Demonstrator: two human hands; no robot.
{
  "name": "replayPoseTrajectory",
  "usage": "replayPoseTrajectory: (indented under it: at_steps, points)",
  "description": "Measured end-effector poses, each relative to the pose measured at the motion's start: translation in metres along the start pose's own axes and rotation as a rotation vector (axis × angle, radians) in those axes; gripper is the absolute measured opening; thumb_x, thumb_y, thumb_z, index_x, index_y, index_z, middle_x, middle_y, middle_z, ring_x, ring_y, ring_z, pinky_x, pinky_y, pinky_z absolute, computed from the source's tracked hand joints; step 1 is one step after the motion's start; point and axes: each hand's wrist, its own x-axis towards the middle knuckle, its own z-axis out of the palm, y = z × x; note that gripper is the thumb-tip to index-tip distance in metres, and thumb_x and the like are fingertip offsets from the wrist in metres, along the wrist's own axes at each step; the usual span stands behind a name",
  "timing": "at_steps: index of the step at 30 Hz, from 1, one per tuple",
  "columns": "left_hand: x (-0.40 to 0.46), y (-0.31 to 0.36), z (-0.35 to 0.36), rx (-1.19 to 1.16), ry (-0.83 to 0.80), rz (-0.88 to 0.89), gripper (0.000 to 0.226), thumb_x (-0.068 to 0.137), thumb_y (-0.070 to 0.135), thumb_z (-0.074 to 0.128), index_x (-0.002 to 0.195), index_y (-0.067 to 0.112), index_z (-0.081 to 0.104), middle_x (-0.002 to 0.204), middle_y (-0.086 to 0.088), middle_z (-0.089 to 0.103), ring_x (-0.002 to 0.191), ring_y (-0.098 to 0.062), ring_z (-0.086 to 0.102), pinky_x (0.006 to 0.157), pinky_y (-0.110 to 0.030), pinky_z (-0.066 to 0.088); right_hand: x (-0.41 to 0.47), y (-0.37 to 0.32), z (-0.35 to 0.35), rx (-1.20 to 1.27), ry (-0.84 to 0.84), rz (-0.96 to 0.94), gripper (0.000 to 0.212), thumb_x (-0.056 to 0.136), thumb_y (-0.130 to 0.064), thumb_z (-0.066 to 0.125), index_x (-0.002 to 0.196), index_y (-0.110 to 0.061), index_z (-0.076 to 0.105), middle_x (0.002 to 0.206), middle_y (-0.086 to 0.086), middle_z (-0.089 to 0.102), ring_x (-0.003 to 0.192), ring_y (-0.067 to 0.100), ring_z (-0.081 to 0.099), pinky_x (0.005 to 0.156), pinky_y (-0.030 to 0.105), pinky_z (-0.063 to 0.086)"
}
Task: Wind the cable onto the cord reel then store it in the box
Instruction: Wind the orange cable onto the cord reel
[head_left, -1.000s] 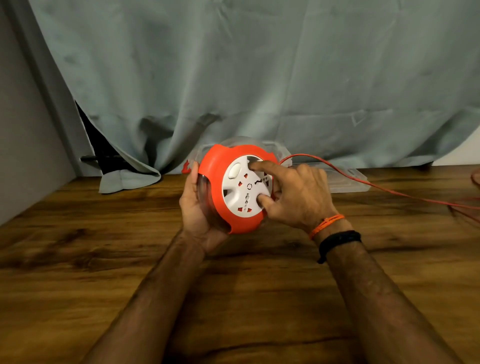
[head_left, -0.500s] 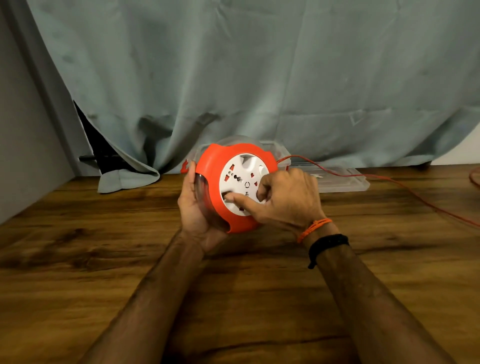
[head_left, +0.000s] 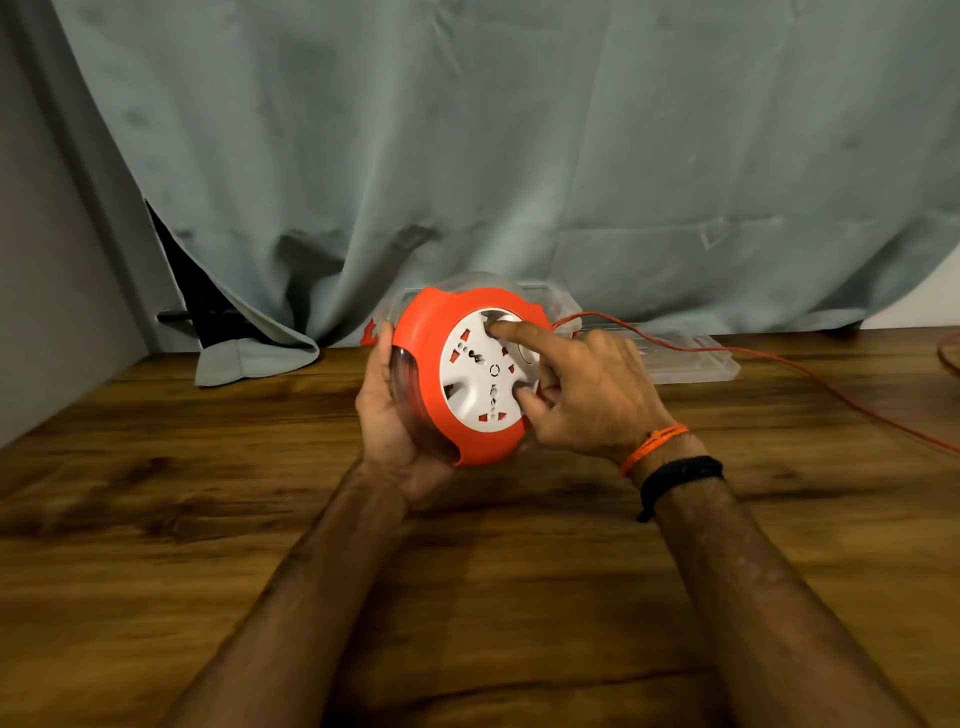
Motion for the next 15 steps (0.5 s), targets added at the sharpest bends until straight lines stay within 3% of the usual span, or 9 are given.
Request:
replayPoseTrajectory:
  at_steps: [7,11,13,15]
  points:
    - [-0.001,0.001,0.001,0.018,0.037,-0.028,0.087,0.087,0.078,0.03,0.144,0.017,0.053,0.145,-0.02,0.055,0.135,-0.045,0.049,0.107,-0.072,0.033,0.001,0.002,0.002,-0.039,0.059,-0.012,0.062,0.077,-0.039,0.062,0.137,-0.042,0.047,0.074,0.001,0.069,0.08,0.029,0.064,0.077,0.04,0.051]
    - [0.0,0.0,0.0,0.034,0.022,-0.029,0.088,0.083,0.078,0.035,0.145,0.017,0.053,0.146,-0.022,0.054,0.135,-0.047,0.047,0.109,-0.073,0.029,0.001,0.002,0.006,-0.044,0.097,0.036,0.062,0.069,-0.048,0.066,0.129,-0.043,0.053,0.074,0.001,0.069,0.082,0.029,0.064,0.079,0.038,0.048]
    - [0.001,-0.002,0.001,0.044,0.021,-0.012,0.09,0.082,0.074,0.04,0.148,0.013,0.047,0.149,-0.023,0.05,0.138,-0.046,0.045,0.115,-0.069,0.025,-0.001,0.003,0.008,-0.049,0.113,0.102,0.064,0.06,-0.06,0.07,0.12,-0.041,0.06,0.079,0.003,0.071,0.087,0.031,0.065,0.081,0.036,0.043]
    - [0.002,-0.002,0.002,0.047,0.028,0.011,0.088,0.082,0.071,0.044,0.147,0.011,0.049,0.147,-0.024,0.051,0.136,-0.044,0.047,0.115,-0.065,0.028,-0.002,0.0,0.012,-0.08,0.16,0.149,0.061,0.052,-0.075,0.068,0.096,-0.032,0.068,0.077,0.004,0.07,0.084,0.031,0.065,0.076,0.034,0.038]
